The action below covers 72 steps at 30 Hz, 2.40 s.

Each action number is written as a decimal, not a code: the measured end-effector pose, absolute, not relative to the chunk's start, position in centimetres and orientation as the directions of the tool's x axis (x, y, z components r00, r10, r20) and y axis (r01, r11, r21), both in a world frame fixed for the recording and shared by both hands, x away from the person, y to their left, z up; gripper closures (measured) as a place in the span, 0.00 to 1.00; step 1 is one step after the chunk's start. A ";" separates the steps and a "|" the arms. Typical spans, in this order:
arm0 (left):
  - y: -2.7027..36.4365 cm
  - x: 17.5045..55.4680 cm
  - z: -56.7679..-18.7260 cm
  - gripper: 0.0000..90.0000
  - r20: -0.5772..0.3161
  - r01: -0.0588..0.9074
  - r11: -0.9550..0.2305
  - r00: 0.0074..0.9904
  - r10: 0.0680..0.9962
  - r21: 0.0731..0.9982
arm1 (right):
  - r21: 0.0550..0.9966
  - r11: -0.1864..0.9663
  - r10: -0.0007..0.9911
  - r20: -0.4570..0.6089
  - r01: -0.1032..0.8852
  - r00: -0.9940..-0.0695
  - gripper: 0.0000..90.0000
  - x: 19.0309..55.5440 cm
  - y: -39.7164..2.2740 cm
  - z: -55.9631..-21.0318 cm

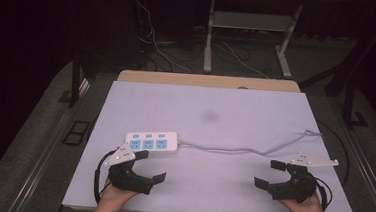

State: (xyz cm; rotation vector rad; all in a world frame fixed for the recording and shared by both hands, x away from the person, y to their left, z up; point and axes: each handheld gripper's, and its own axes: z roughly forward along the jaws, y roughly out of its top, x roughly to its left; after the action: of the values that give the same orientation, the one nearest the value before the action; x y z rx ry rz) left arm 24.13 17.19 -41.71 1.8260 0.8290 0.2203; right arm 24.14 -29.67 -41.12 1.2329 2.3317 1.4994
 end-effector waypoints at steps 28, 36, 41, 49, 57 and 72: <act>17.2 23.9 -41.6 0.00 -0.229 0.440 -0.209 0.750 0.620 0.873 | 0.796 0.197 0.665 0.321 0.573 -0.674 0.01 24.3 -29.4 -41.5; 17.0 23.8 -41.2 0.00 -0.224 0.441 -0.224 0.755 0.616 0.869 | 0.797 0.195 0.662 0.323 0.572 -0.676 0.01 24.4 -29.5 -41.5; 16.9 23.7 -40.8 0.00 -0.219 0.442 -0.239 0.759 0.613 0.865 | 0.797 0.195 0.661 0.324 0.571 -0.677 0.01 24.4 -29.6 -41.5; 17.1 24.0 -40.1 0.00 -0.233 0.467 -0.263 0.761 0.605 0.844 | 0.796 0.190 0.662 0.329 0.575 -0.673 0.01 24.4 -29.9 -41.5; 16.9 24.6 -39.4 0.00 -0.228 0.480 -0.307 0.771 0.595 0.822 | 0.796 0.189 0.661 0.330 0.575 -0.674 0.01 24.4 -29.9 -41.5; 17.3 26.6 -38.1 0.00 -0.222 0.492 -0.325 0.765 0.605 0.808 | 0.795 0.188 0.657 0.335 0.577 -0.675 0.01 24.5 -30.0 -41.5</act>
State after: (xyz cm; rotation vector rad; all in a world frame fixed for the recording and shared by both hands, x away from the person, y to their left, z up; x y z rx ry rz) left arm 26.58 17.27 -38.06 1.9873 0.8267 0.1469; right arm 24.45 -30.02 -41.50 1.2288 2.3575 1.5167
